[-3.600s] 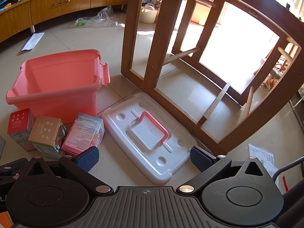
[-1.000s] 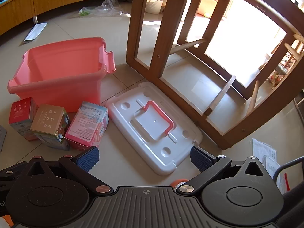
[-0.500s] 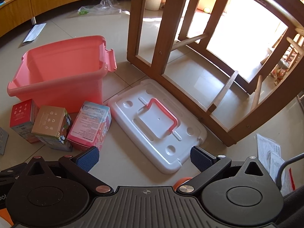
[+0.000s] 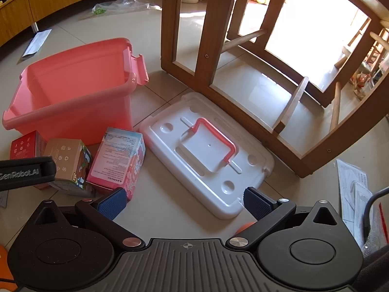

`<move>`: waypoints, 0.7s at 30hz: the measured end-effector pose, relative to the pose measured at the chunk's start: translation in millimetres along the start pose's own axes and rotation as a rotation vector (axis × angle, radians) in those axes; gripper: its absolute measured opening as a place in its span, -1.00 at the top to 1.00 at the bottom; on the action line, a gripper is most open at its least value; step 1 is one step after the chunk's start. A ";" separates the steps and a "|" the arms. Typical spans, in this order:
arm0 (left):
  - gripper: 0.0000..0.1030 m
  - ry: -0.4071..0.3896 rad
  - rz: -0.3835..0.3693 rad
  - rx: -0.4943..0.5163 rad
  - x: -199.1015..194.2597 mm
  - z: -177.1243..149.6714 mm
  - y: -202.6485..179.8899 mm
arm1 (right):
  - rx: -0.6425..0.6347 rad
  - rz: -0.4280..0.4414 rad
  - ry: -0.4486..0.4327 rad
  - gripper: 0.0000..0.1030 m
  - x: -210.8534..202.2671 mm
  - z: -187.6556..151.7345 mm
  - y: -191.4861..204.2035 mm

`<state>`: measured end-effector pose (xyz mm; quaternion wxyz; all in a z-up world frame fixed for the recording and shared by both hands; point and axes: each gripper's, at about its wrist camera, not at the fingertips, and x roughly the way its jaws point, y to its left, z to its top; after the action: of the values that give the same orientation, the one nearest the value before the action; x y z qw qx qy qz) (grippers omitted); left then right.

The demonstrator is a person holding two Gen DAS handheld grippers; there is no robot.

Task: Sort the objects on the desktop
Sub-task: 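Lower the left tool onto the brown kraft box and close it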

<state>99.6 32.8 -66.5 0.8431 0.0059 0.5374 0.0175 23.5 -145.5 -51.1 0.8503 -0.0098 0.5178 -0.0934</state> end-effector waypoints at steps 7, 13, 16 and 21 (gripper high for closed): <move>-1.00 0.061 0.022 0.018 51.5 13.0 -0.6 | 0.030 -0.002 0.044 -0.98 18.4 2.8 -2.5; -1.00 0.029 0.008 -0.028 65.0 21.5 3.3 | 0.045 0.010 0.077 -0.98 32.1 3.8 0.1; -1.00 0.031 -0.006 0.007 65.3 24.3 -4.1 | 0.044 0.018 0.089 -0.98 37.3 4.6 3.3; -0.98 0.061 0.024 -0.003 63.8 24.3 -13.6 | 0.061 0.025 0.108 -0.98 43.8 5.3 4.6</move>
<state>148.8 21.7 -114.4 0.8262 0.0105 0.5626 0.0285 48.4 -148.8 -87.6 0.8220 0.0276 0.5601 -0.0991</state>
